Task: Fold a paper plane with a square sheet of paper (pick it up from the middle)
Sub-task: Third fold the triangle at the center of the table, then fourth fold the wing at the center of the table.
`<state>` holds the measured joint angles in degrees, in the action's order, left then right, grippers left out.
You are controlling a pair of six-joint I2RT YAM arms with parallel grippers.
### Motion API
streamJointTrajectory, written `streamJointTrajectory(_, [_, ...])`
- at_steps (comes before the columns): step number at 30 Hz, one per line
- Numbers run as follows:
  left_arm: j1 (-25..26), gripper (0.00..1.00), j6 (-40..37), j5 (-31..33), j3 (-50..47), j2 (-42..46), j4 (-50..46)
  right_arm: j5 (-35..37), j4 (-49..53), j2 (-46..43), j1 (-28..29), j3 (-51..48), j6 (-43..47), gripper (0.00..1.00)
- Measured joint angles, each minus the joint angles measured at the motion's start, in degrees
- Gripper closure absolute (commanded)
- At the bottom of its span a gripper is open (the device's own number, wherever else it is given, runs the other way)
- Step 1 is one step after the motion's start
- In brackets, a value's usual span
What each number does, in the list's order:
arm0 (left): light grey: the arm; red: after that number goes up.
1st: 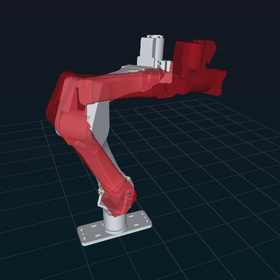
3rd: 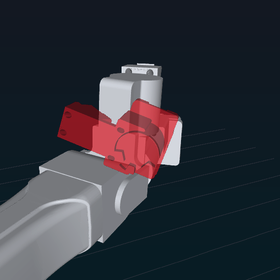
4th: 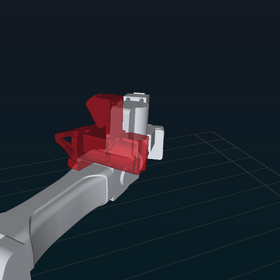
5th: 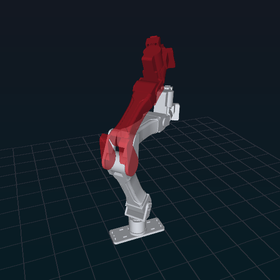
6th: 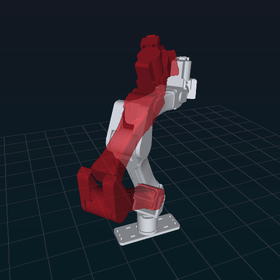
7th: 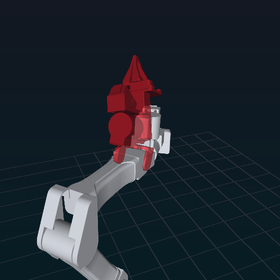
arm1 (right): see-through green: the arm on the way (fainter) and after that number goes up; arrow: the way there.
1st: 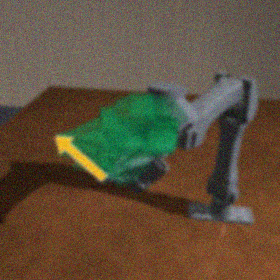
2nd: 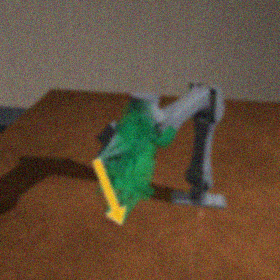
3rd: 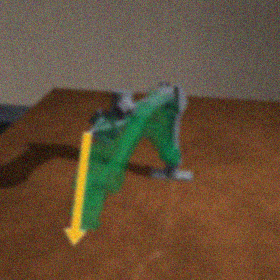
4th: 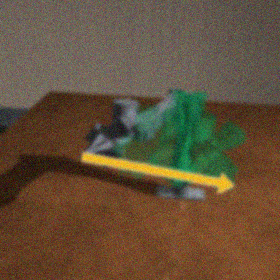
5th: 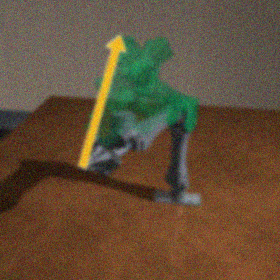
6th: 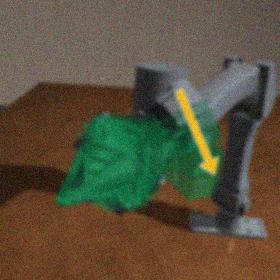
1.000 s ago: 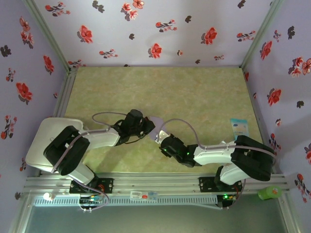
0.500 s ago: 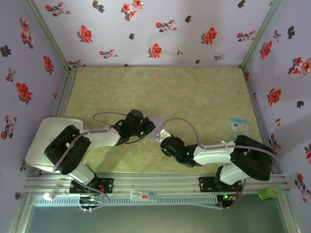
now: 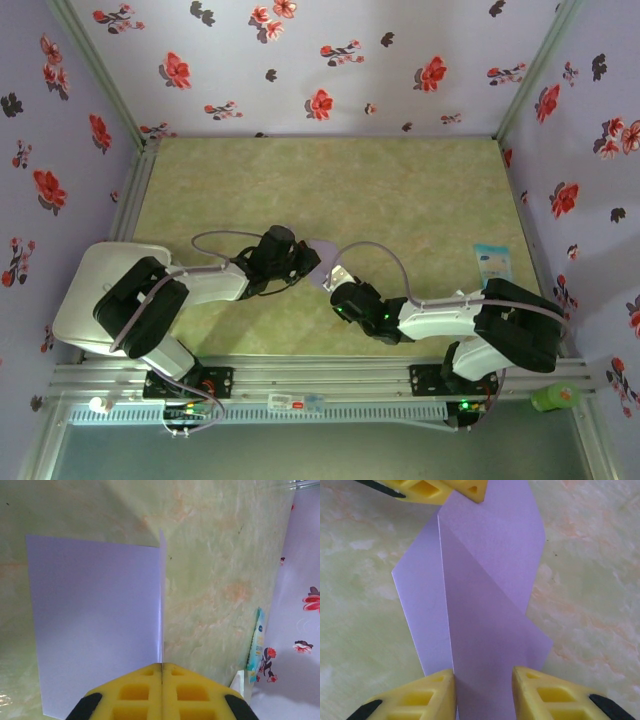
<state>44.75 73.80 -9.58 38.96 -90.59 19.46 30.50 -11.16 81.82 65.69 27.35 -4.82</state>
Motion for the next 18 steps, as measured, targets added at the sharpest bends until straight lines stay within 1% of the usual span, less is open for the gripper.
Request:
streamJointTrajectory(7, [0.0, 0.96, 0.0, 0.0, 0.0, 0.0, 0.0, 0.4, 0.0, 0.7, 0.0, 0.1, -1.2, 0.76])
streamJointTrajectory(9, [0.0, 0.96, 0.0, 0.0, 0.0, 0.0, 0.0, 0.3, -0.3, 0.7, 0.0, 0.1, -1.2, 0.81])
streamJointTrajectory(10, [0.0, 0.96, 0.0, 0.0, 0.0, 0.0, 0.0, 0.1, -0.6, 0.7, 0.0, 0.1, -1.2, 0.81])
streamJointTrajectory(12, [0.0, 0.96, 0.0, 0.0, 0.0, -0.1, 0.0, -0.4, -1.1, 0.7, 0.0, 0.0, -1.2, 0.86])
streamJointTrajectory(16, [0.0, 0.95, 0.0, 0.0, 0.0, -0.1, 0.0, -0.7, -1.5, 0.7, 0.0, 0.0, -1.5, 0.89])
streamJointTrajectory(18, [0.0, 0.95, 0.0, 0.0, 0.0, -0.1, 0.0, -0.7, -1.7, 0.7, 0.0, -0.1, -1.8, 0.92])
